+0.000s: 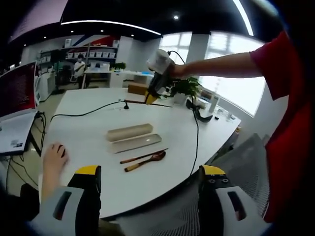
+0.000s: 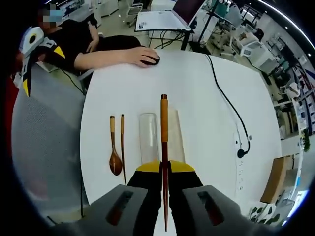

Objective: Arrange the utensils inside the cutlery case until each visible utensil rests in its matching compartment.

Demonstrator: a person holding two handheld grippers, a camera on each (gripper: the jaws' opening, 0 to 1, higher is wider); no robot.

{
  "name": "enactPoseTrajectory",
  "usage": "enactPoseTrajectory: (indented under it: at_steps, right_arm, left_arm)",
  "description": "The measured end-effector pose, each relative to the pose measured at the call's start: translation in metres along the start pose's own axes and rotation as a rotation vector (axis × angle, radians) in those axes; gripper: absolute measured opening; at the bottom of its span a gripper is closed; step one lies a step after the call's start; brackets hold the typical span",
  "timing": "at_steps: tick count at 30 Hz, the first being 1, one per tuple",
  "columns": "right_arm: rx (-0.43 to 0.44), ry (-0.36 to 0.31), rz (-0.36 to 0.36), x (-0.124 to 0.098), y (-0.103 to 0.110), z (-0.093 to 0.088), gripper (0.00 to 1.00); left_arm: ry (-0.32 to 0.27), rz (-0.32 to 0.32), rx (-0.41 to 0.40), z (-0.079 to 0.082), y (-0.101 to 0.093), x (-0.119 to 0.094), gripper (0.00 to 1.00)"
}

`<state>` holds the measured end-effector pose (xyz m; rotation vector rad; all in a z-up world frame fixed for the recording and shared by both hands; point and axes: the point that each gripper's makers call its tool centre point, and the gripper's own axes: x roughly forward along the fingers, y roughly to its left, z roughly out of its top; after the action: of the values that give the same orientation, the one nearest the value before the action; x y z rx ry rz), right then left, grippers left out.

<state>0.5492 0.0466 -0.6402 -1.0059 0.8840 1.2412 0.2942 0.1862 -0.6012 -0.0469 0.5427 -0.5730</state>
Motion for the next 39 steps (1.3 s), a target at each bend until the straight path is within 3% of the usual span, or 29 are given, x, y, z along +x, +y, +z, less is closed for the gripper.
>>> enactPoseTrajectory:
  at_steps: [6, 19, 26, 28, 29, 39]
  right_arm:
    - [0.029, -0.034, 0.010, 0.009, -0.001, 0.000, 0.00]
    - [0.093, -0.011, 0.005, 0.027, -0.012, -0.009, 0.00]
    - [0.118, -0.040, 0.000, 0.033, -0.014, -0.010, 0.00]
    - [0.108, -0.040, -0.014, 0.037, -0.016, -0.010, 0.00]
    - [0.057, -0.055, -0.062, 0.041, -0.024, -0.008, 0.00]
    - [0.023, -0.048, -0.037, 0.071, -0.028, 0.003, 0.00]
  left_arm:
    - [0.007, -0.006, 0.002, -0.002, -0.003, 0.002, 0.83]
    - [0.013, 0.005, -0.007, -0.007, 0.002, 0.000, 0.82]
    - [0.021, 0.014, -0.018, -0.012, 0.006, 0.001, 0.82]
    - [0.020, 0.015, -0.022, -0.012, 0.007, 0.002, 0.82]
    - [0.020, 0.016, -0.025, -0.013, 0.007, 0.002, 0.82]
    - [0.039, 0.031, -0.036, -0.016, 0.009, 0.003, 0.82]
